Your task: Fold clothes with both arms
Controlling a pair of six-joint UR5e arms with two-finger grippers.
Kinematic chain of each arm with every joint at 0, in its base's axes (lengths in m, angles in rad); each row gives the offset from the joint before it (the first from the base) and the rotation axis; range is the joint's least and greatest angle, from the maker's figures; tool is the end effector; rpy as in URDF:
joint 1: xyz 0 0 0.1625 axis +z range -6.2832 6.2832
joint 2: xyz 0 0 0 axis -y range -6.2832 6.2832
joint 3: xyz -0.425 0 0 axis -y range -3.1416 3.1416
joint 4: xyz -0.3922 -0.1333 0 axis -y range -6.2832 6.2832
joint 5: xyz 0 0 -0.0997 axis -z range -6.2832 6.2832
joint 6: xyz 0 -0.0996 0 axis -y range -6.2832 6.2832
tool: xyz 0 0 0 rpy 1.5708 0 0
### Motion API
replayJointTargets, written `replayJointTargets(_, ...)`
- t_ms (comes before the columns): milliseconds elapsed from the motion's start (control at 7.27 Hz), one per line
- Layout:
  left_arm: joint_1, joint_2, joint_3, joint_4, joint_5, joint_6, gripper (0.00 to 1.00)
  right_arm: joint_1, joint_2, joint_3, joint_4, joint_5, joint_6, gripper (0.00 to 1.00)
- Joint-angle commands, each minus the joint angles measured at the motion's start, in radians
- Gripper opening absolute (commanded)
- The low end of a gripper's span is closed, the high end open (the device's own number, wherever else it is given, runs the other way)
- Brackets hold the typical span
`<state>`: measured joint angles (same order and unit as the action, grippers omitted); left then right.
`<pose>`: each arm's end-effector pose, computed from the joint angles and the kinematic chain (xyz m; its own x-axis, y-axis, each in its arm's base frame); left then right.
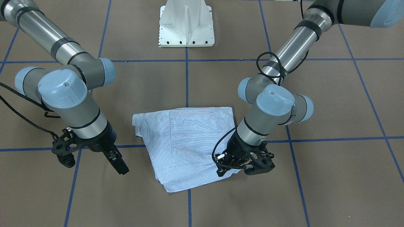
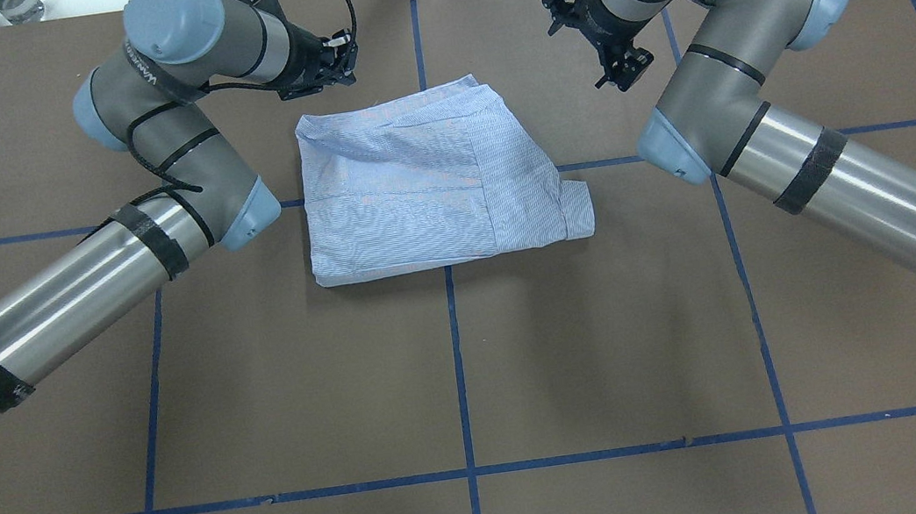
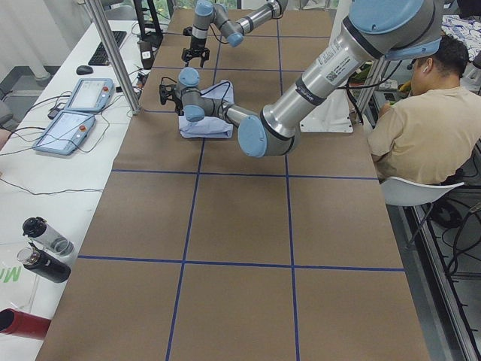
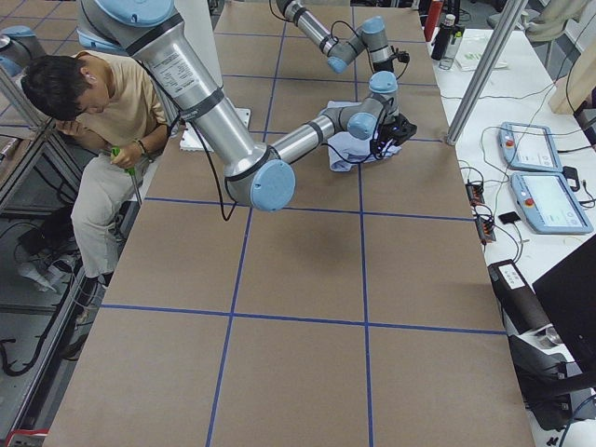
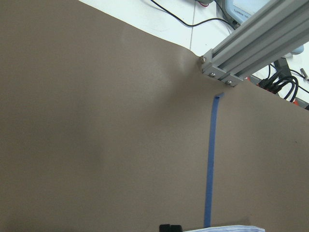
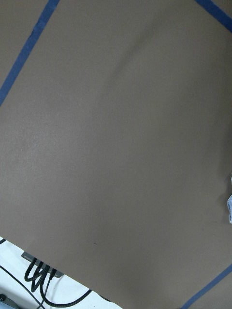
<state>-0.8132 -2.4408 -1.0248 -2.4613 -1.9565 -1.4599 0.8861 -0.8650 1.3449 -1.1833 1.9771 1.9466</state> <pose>0.4924 -0.6600 0.2504 0.2859 -0.1530 -0.9460 0.4017 0.9154 -0.0267 -0.4065 -0.6464 0.2880 0.1893 0.7650 0.6156 -0.6347 0.5737 -0.5177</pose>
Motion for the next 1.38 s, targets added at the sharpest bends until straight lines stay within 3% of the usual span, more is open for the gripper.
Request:
replayJointTargets(0,0.041,0.110,-0.150,0.053,-0.052,-0.007,0.00,0.004,0.000,0.000,-0.001,0.000,0.000,1.00)
replayJointTargets(550,0.077,0.109,-0.094,0.038,-0.035,-0.010,0.00,0.013,0.000,0.002,-0.002,0.008,0.000,1.00)
replayJointTargets(688,0.077,0.102,-0.069,0.030,0.041,-0.004,0.00,0.014,0.001,0.002,-0.002,0.008,0.000,1.00)
replayJointTargets(963,0.063,0.066,-0.005,0.018,0.051,0.024,0.00,0.014,0.000,0.013,-0.022,0.008,0.000,1.00)
replayJointTargets(1101,0.051,0.045,0.041,-0.010,0.051,0.039,0.00,0.014,-0.003,0.017,-0.024,0.008,0.000,1.00)
replayJointTargets(1239,0.036,0.005,0.148,-0.101,0.054,0.039,0.00,0.014,-0.008,0.019,-0.024,0.009,0.000,1.00)
